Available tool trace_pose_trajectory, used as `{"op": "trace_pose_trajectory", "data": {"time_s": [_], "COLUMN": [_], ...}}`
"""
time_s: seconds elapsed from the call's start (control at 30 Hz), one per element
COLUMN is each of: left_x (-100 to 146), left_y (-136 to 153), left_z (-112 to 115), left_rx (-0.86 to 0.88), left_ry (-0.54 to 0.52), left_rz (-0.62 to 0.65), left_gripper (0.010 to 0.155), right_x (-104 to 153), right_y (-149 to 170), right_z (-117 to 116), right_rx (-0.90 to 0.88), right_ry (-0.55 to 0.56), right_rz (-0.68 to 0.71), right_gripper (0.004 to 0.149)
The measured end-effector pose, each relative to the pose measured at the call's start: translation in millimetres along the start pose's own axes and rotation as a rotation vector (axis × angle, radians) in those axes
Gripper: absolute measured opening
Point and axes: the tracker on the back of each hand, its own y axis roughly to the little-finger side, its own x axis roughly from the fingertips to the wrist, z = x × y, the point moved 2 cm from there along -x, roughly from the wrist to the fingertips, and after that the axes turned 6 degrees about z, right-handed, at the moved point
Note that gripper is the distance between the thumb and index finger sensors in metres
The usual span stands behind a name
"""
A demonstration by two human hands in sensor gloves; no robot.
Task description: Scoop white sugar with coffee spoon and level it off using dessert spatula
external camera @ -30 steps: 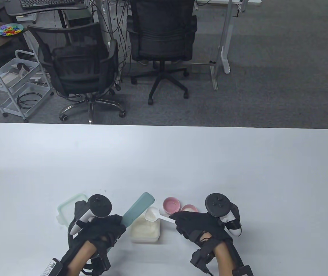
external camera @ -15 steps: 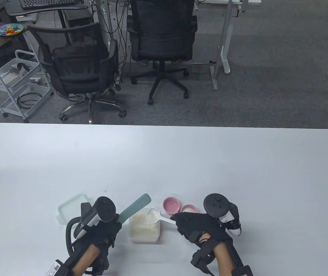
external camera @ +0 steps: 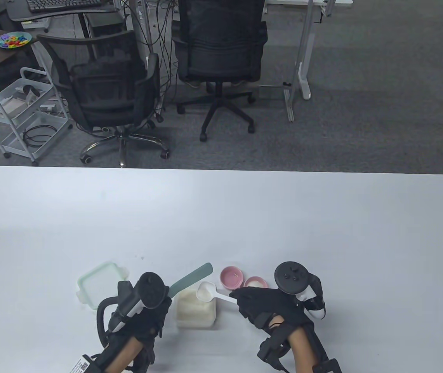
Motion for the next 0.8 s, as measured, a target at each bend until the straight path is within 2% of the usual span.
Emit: {"op": "trace_pose_trajectory", "data": {"time_s": [0.03, 0.07, 0.1, 0.3, 0.57, 0.67, 0.7, 0.8], "left_x": [-2, 0, -2, -2, -7, -12, -13, -16], "left_y": [0, 0, 0, 3, 31, 40, 43, 50], "left_z": [8, 6, 6, 2, -13, -12, -12, -10], "left_rx": [-0.104, -0.140, -0.108, -0.085, -0.038, -0.056, -0.055, -0.047], "left_ry": [0.106, 0.116, 0.067, 0.058, -0.070, -0.080, -0.074, -0.053], "left_rz": [-0.034, -0.028, -0.031, -0.025, -0.137, -0.178, -0.190, -0.214], "left_gripper": [0.048, 0.048, 0.048, 0.048, 0.049, 0.050, 0.046, 0.050], "right_x": [0, 0, -1, -1, -1, -1, -1, -1], "right_y": [0, 0, 1, 1, 0, 0, 0, 0], "right_z": [0, -1, -1, -2, -1, -1, -1, -1], "right_rx": [0.004, 0.006, 0.012, 0.009, 0.002, 0.004, 0.004, 0.003], "right_ry": [-0.003, -0.006, -0.009, -0.011, -0.009, -0.010, -0.011, -0.012], "right_rz": [-0.001, -0.002, -0.004, -0.002, 0.007, 0.008, 0.008, 0.007], "right_gripper": [0.050, 0.050, 0.050, 0.050, 0.050, 0.050, 0.050, 0.050]}}
